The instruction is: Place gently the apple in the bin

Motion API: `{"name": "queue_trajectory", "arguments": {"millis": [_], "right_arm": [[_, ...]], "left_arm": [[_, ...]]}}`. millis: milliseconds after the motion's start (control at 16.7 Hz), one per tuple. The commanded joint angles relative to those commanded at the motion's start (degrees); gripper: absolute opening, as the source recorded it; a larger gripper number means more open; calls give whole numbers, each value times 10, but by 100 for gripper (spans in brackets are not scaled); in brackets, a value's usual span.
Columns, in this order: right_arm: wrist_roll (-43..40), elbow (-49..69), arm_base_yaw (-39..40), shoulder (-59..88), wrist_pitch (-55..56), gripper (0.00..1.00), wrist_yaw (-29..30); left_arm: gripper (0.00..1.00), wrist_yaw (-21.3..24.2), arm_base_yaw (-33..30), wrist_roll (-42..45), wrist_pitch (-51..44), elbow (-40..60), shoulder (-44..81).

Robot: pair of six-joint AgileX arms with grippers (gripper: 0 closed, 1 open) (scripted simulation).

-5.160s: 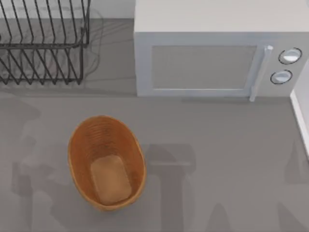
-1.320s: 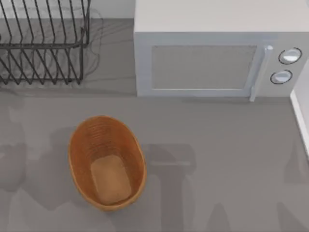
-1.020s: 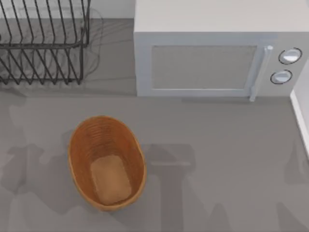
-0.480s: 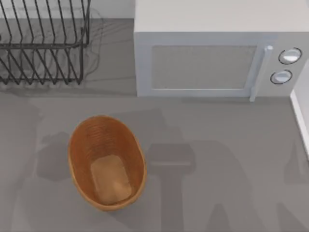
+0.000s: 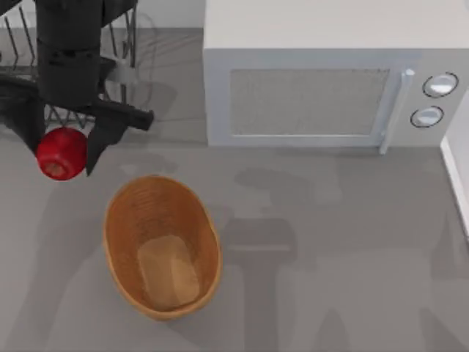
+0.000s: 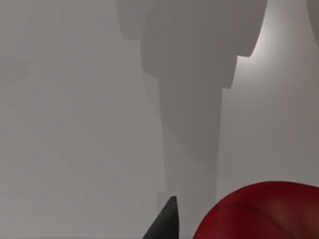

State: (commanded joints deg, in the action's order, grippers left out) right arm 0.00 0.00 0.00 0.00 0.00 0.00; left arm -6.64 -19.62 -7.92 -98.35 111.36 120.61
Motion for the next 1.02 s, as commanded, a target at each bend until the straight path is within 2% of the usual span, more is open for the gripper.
{"name": "queue_trajectory", "arguments": {"millis": [240, 480, 840, 900, 1020], "right_arm": [[0, 0, 0, 0, 0, 100, 0], [0, 0, 0, 0, 0, 100, 0], [0, 0, 0, 0, 0, 100, 0], [0, 0, 0, 0, 0, 100, 0], [0, 0, 0, 0, 0, 100, 0]], "left_arm": [[0, -25, -127, -215, -45, 57, 41], [0, -46, -213, -337, -67, 95, 59], [0, -53, -235, -365, -71, 103, 61], [0, -45, -235, -364, -44, 216, 129], [0, -45, -233, -364, -38, 207, 124]]}}
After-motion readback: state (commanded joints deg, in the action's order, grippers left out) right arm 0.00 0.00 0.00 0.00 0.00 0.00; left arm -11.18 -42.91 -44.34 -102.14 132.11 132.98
